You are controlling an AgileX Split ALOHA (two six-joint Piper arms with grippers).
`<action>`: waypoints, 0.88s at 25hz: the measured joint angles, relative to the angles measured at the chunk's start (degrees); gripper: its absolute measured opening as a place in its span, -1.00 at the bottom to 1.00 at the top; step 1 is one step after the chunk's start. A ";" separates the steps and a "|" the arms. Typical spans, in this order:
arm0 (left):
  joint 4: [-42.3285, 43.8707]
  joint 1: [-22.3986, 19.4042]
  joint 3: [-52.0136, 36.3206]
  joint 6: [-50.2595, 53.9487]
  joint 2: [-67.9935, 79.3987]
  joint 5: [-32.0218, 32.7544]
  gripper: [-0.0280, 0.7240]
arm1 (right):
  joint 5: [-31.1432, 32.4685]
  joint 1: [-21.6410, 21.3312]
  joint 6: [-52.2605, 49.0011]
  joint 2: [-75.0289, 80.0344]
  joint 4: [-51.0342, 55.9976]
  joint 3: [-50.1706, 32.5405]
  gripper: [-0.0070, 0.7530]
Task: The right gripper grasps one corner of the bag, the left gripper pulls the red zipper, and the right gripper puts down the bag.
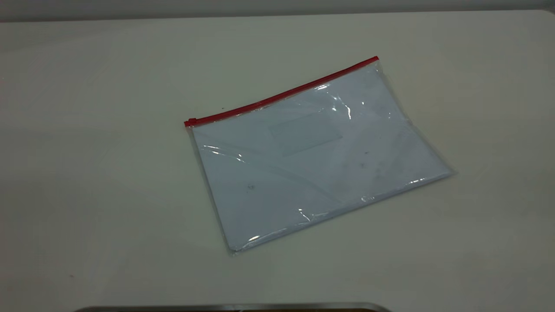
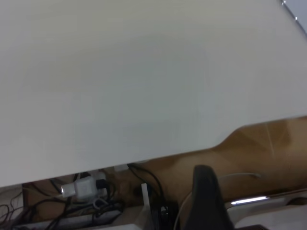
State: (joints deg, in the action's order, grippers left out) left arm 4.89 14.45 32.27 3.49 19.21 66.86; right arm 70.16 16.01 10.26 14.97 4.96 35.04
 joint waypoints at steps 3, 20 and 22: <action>-0.52 0.00 -1.64 -1.22 -2.11 0.00 0.64 | -0.73 0.00 2.55 -2.55 -0.05 -4.30 0.54; -11.71 0.00 -2.28 -10.82 -2.55 -1.55 0.64 | -4.89 0.00 6.28 -8.38 4.48 -7.36 0.54; -11.84 0.00 -3.16 -10.87 -2.56 -2.56 0.64 | -4.89 0.00 6.28 -8.38 4.53 -7.36 0.54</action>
State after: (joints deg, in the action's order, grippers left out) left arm -6.95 14.45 29.12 -7.38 16.65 64.31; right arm 65.27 16.01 16.54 6.58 9.49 27.68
